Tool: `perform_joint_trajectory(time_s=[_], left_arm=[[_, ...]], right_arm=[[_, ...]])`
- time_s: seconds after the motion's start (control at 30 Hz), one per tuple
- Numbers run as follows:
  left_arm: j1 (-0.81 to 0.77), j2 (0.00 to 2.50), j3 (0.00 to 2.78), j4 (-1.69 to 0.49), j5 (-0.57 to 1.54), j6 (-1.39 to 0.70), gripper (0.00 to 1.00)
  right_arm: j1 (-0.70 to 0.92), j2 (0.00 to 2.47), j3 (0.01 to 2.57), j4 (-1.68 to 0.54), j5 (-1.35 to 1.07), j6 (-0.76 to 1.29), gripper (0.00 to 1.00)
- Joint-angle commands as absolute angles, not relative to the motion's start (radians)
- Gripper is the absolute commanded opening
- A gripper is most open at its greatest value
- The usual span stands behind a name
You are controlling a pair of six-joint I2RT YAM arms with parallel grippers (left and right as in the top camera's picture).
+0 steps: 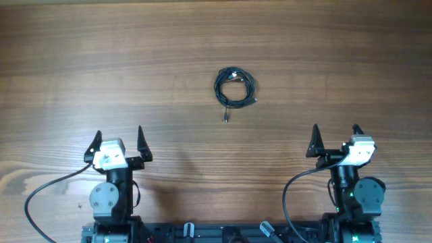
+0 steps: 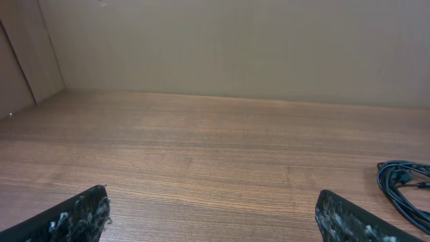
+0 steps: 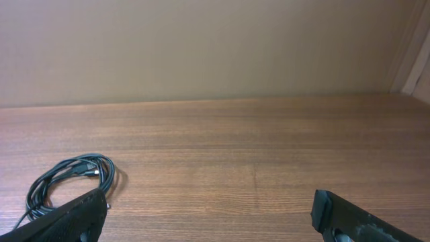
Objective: Untangle cables
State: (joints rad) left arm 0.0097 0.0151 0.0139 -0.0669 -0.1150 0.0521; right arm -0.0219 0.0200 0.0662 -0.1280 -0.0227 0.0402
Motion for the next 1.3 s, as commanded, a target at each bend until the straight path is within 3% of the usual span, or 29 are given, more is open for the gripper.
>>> perform_joint_trajectory(time_s=[0.0, 0.87, 1.07, 1.27], left_arm=[[0.019, 0.018, 0.007, -0.063, -0.121, 0.072, 1.0], [0.017, 0.018, 0.007, -0.033, 0.064, 0.07, 1.0], [0.017, 0.018, 0.02, -0.058, 0.014, -0.039, 1.0], [0.017, 0.025, 0.242, -0.387, 0.041, -0.068, 1.0]], right_arm=[[-0.028, 0.005, 0.06, -0.125, -0.031, 0.053, 1.0], [-0.028, 0.005, 0.06, -0.125, -0.031, 0.053, 1.0], [-0.028, 0.005, 0.06, -0.125, -0.031, 0.053, 1.0], [-0.028, 0.005, 0.06, -0.125, -0.031, 0.053, 1.0]])
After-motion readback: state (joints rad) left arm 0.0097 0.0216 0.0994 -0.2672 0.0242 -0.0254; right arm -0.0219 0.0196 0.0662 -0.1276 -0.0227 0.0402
